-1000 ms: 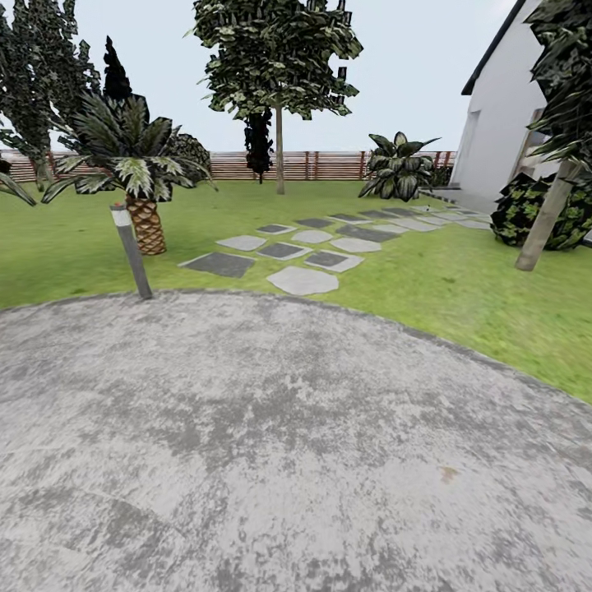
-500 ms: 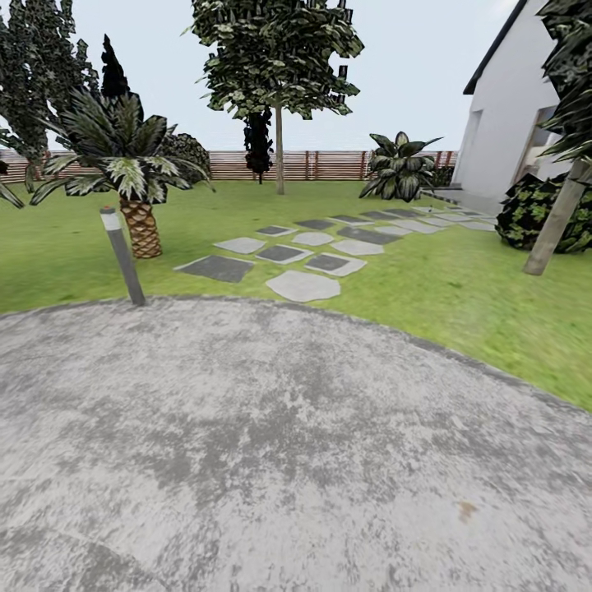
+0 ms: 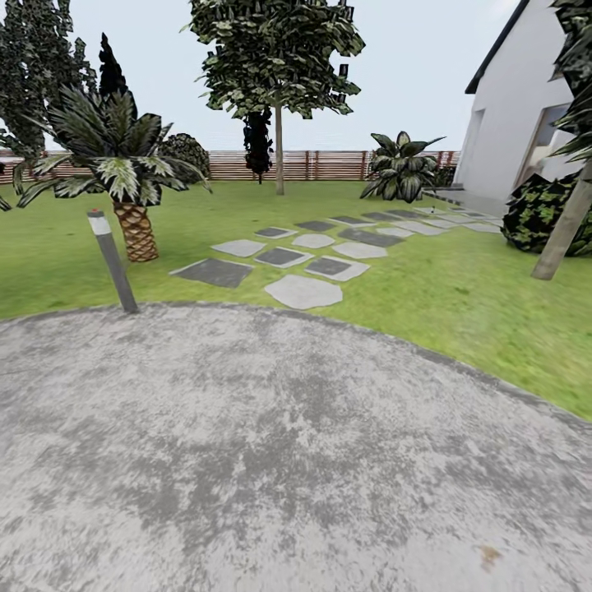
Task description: In the garden, pick up the pesticide atomizer on the floor and spray pesticide onto both trees until each tree trunk is fully covered.
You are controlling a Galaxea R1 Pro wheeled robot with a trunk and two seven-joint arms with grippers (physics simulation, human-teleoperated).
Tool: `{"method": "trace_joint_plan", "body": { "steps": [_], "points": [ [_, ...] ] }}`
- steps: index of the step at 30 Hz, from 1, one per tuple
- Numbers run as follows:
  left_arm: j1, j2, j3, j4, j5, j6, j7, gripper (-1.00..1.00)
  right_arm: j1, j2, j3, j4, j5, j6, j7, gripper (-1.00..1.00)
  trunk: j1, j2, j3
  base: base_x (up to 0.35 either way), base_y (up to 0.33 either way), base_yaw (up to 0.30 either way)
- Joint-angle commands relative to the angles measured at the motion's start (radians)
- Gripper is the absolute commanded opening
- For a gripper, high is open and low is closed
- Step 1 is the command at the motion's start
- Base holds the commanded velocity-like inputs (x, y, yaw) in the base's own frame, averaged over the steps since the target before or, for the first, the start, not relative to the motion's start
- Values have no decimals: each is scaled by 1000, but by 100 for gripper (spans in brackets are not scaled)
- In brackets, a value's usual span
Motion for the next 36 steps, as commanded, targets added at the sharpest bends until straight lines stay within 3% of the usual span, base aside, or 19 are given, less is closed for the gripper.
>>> {"method": "trace_joint_plan", "body": {
  "steps": [1, 22, 36],
  "points": [
    [-1, 0, 7, 1, 7, -1, -10, 100, 0, 0, 0, 0, 2, -3, 0, 100, 0, 0, -1, 340, 0, 0],
    [0, 0, 7, 1, 7, -1, -10, 100, 0, 1, -1, 3, 3, -2, -1, 100, 0, 0, -1, 340, 0, 0],
    [-1, 0, 7, 1, 7, -1, -10, 100, 0, 1, 0, 3, 3, -2, -1, 100, 0, 0, -1, 340, 0, -83]
  ]
}}
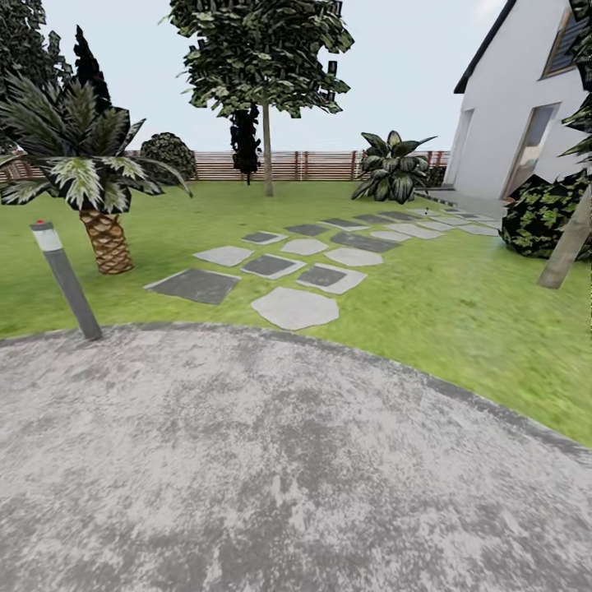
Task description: In the garden, pick up the pesticide atomizer on the floor and spray pesticide onto both trees until each tree trunk is fully covered.
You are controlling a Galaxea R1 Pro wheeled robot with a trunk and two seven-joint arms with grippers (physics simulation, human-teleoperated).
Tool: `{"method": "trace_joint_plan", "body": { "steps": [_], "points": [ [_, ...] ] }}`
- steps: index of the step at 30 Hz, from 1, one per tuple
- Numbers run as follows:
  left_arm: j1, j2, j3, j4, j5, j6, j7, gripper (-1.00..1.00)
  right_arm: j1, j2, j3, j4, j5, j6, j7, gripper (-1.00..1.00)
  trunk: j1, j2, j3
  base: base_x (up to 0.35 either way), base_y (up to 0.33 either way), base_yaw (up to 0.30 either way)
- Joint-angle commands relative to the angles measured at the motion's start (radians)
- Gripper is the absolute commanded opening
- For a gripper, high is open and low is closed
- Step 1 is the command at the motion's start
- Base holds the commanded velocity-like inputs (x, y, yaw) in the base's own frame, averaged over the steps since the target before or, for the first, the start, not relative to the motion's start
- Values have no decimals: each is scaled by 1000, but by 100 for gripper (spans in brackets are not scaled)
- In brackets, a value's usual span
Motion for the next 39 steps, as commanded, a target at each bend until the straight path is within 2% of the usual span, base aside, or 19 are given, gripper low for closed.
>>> {"method": "trace_joint_plan", "body": {
  "steps": [1, 29, 39],
  "points": [
    [0, 0, 7, 1, 7, -1, -10, 100, -1, 0, 0, 1, 2, -3, 0, 100, 0, 0, -1, 340, 0, -68],
    [0, 0, 7, 1, 7, -1, -10, 100, -1, 0, -2, -1, 2, -3, 0, 100, 0, 0, -1, 340, 0, -5],
    [0, 0, 7, 1, 7, -1, -10, 100, -1, -1, 0, -1, 2, -3, 0, 100, 0, 0, -1, 340, 0, -79]
  ]
}}
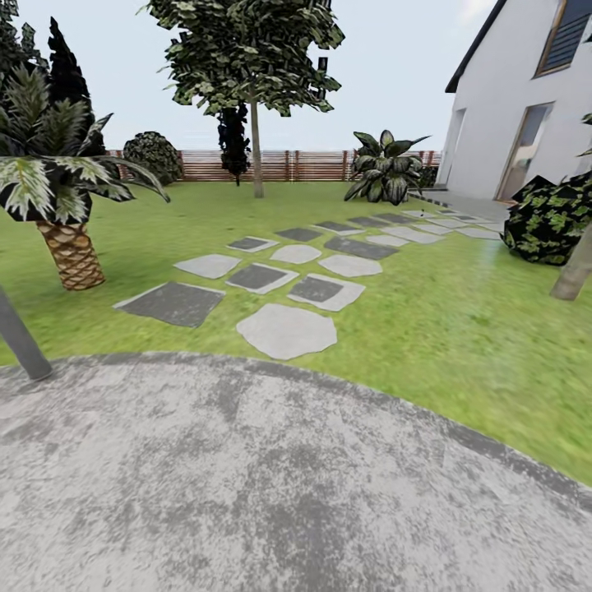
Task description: In the garden, pick up the pesticide atomizer on the floor and spray pesticide onto both trees until each tree trunk is fully covered.
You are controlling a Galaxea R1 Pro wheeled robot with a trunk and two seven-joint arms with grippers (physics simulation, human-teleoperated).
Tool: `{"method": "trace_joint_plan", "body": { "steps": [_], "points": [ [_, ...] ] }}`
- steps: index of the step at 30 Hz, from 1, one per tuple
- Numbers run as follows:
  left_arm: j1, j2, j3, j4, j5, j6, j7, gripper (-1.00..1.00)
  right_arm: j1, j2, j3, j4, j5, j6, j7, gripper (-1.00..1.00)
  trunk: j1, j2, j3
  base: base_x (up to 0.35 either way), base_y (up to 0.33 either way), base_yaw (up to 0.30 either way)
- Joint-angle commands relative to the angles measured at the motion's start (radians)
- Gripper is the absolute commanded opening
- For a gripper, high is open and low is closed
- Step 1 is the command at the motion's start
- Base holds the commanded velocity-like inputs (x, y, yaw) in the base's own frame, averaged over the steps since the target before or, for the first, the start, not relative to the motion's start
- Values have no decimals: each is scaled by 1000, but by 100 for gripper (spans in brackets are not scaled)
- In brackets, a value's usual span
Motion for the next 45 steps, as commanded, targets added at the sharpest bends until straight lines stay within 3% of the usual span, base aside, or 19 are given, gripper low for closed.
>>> {"method": "trace_joint_plan", "body": {
  "steps": [1, 45],
  "points": [
    [-1, 0, 7, 1, 7, -1, -10, 100, 0, 0, 1, 1, 2, -3, 0, 100, 0, 0, -1, 340, 0, -9],
    [-1, 0, 7, 1, 7, -1, -10, 100, 0, -1, 2, 2, 3, -3, 0, 100, 0, 0, -1, 340, 0, 0]
  ]
}}
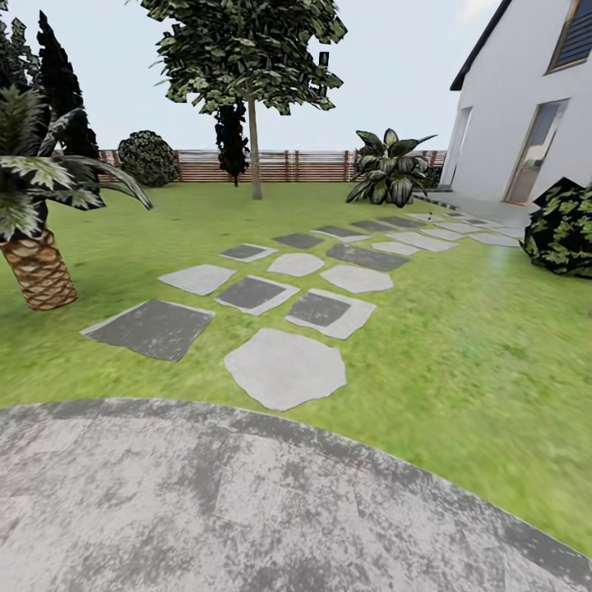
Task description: In the garden, pick up the pesticide atomizer on the floor and spray pesticide onto both trees until each tree trunk is fully covered.
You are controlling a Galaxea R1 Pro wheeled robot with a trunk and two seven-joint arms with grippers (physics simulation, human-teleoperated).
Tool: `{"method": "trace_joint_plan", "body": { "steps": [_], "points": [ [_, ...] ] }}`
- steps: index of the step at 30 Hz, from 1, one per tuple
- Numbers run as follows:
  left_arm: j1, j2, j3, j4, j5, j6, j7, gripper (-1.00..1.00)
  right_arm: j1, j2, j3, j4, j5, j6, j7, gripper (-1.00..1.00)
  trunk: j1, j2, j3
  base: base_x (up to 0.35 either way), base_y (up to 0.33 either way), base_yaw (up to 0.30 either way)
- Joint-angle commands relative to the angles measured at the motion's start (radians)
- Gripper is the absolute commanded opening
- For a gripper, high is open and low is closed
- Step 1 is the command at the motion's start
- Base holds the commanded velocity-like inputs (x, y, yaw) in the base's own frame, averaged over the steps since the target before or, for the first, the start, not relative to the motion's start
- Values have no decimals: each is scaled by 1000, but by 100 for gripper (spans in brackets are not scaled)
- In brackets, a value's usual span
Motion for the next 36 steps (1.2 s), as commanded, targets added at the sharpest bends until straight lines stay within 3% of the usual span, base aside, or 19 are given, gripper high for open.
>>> {"method": "trace_joint_plan", "body": {
  "steps": [1, 12, 36],
  "points": [
    [-1, 0, 7, 1, 7, -1, -10, 100, 0, 0, 0, 1, 2, -3, 0, 100, 0, 0, -1, 340, 0, 0],
    [-1, 0, 28, 1, 31, -2, -10, 100, 0, 0, 0, 0, 2, -3, 0, 100, 0, 0, -1, 340, 0, 0],
    [0, 0, 29, 1, 31, -2, -12, 100, 0, 0, -1, 1, 2, -3, 0, 100, 0, 0, -1, 340, 0, 0]
  ]
}}
